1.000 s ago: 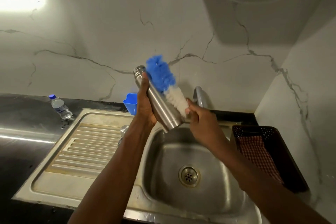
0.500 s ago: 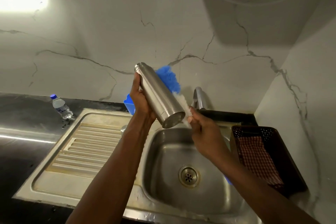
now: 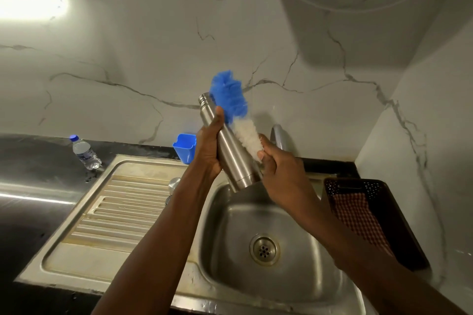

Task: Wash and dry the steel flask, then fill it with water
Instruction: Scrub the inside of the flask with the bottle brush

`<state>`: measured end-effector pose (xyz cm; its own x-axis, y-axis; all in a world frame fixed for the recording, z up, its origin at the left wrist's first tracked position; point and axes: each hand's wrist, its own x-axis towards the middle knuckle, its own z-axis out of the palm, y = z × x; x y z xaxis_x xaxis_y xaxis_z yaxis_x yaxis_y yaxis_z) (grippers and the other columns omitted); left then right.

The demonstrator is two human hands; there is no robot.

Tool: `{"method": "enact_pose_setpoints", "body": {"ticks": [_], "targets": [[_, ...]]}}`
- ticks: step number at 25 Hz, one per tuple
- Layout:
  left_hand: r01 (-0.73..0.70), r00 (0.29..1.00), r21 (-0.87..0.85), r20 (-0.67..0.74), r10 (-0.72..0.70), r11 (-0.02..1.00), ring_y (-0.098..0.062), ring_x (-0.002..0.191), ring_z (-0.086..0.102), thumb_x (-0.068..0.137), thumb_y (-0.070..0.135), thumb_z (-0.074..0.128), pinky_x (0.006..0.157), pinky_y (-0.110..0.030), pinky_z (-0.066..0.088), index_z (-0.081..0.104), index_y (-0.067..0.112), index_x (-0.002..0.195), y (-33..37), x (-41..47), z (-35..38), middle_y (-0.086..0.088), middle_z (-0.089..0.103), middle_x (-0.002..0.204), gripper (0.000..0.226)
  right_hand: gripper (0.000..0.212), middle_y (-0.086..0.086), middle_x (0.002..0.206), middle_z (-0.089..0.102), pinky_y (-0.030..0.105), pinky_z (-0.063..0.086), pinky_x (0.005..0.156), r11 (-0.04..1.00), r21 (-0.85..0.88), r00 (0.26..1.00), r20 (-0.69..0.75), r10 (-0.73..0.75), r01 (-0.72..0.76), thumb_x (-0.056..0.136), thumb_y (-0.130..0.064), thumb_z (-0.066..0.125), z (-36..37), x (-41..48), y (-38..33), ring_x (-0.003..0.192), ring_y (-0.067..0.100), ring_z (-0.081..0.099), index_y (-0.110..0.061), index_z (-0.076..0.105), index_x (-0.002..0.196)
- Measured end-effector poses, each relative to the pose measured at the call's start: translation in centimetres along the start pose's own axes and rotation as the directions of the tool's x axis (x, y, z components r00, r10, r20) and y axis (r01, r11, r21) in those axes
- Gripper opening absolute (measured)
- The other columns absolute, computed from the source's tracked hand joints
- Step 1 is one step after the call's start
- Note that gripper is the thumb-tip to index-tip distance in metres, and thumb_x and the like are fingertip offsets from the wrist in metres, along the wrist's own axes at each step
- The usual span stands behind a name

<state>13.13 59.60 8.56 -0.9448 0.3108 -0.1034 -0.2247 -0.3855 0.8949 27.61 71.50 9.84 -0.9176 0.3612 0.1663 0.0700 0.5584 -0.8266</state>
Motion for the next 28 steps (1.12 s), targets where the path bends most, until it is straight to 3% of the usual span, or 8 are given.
{"method": "enact_pose_setpoints", "body": {"ticks": [2,6,9,14,16,19,23,28], "targets": [[-0.031,0.999,-0.042,-0.046,0.029,0.999,-0.038,0.099,0.071,0.046,0.072,0.095,0.093,-0.055,0.058,0.062,0.007,0.135,-0.7,0.5,-0.5,-0.02,0.073,0.114,0.116,0.045,0.004,0.139,0.061,0.02,0.053,0.092,1.0,-0.009,1.0,-0.009,-0.006,0.006,0.109,-0.029,0.047,0.3,-0.3,0.3,0.1,0.004,0.062,-0.038,0.045,0.153],[-0.043,0.999,-0.029,-0.032,0.042,0.999,-0.032,0.092,0.072,0.071,0.068,0.082,0.086,-0.05,0.061,0.064,0.007,0.131,-0.2,-0.7,0.6,-0.017,0.074,0.107,0.087,0.045,0.007,0.141,0.059,0.004,0.037,0.086,0.99,0.039,0.99,-0.029,0.138,-0.137,0.109,-0.023,0.047,-1.1,0.6,0.4,0.103,0.0,0.053,-0.029,0.044,0.154],[-0.106,0.993,-0.118,-0.068,0.099,0.987,-0.03,0.087,0.072,0.097,0.06,0.057,0.081,-0.044,0.06,0.064,0.01,0.135,1.0,0.1,0.2,-0.015,0.073,0.106,0.063,0.045,-0.007,0.132,0.057,-0.005,0.037,0.078,0.998,0.04,0.998,-0.035,0.052,-0.05,0.109,-0.024,0.049,-0.3,-1.5,0.2,0.095,-0.007,0.056,-0.035,0.046,0.152],[-0.048,0.999,-0.058,-0.027,0.047,0.997,-0.023,0.074,0.073,0.1,0.057,0.05,0.065,-0.036,0.062,0.061,0.013,0.126,0.7,-0.9,0.9,-0.007,0.075,0.087,0.052,0.047,0.005,0.165,0.033,-0.012,0.03,0.063,0.998,0.009,0.998,-0.025,0.059,-0.058,0.11,-0.02,0.046,-1.1,1.6,-0.6,0.119,0.011,0.054,-0.027,0.042,0.156],[-0.069,0.997,-0.101,-0.042,0.065,0.992,-0.027,0.083,0.073,0.091,0.056,0.064,0.077,-0.044,0.064,0.06,0.013,0.129,1.7,-0.3,0.5,-0.011,0.076,0.097,0.057,0.046,0.006,0.158,0.045,-0.01,0.033,0.071,0.999,0.007,0.999,-0.01,0.037,-0.037,0.109,-0.023,0.047,-1.0,-0.2,-0.1,0.11,0.003,0.05,-0.029,0.044,0.154],[-0.096,0.995,-0.183,-0.027,0.092,0.978,-0.042,0.106,0.065,0.079,0.057,0.082,0.102,-0.062,0.053,0.052,0.008,0.145,2.4,1.0,-1.6,-0.022,0.067,0.121,0.087,0.043,0.005,0.145,0.059,0.01,0.04,0.092,1.0,0.012,1.0,0.014,0.015,-0.016,0.108,-0.026,0.049,-0.3,-2.8,0.9,0.112,0.002,0.051,-0.03,0.049,0.151],[-0.183,0.98,-0.125,-0.099,0.171,0.975,-0.027,0.075,0.07,0.098,0.052,0.059,0.067,-0.036,0.061,0.06,0.004,0.124,2.2,0.0,-1.2,-0.013,0.071,0.09,0.055,0.044,0.007,0.147,0.056,0.016,0.04,0.099,0.994,0.065,0.996,0.007,0.088,-0.089,0.109,-0.024,0.049,0.0,-0.1,0.8,0.124,0.017,0.058,-0.03,0.047,0.153],[-0.215,0.974,-0.179,-0.113,0.197,0.96,-0.02,0.065,0.067,0.107,0.048,0.042,0.058,-0.03,0.058,0.064,0.01,0.11,2.6,-0.1,-1.6,-0.006,0.07,0.079,0.044,0.044,0.002,0.144,0.059,-0.005,0.035,0.089,0.998,0.065,1.0,-0.013,-0.017,0.018,0.108,-0.021,0.051,0.5,-1.1,0.7,0.116,-0.002,0.051,-0.027,0.05,0.151]]}}
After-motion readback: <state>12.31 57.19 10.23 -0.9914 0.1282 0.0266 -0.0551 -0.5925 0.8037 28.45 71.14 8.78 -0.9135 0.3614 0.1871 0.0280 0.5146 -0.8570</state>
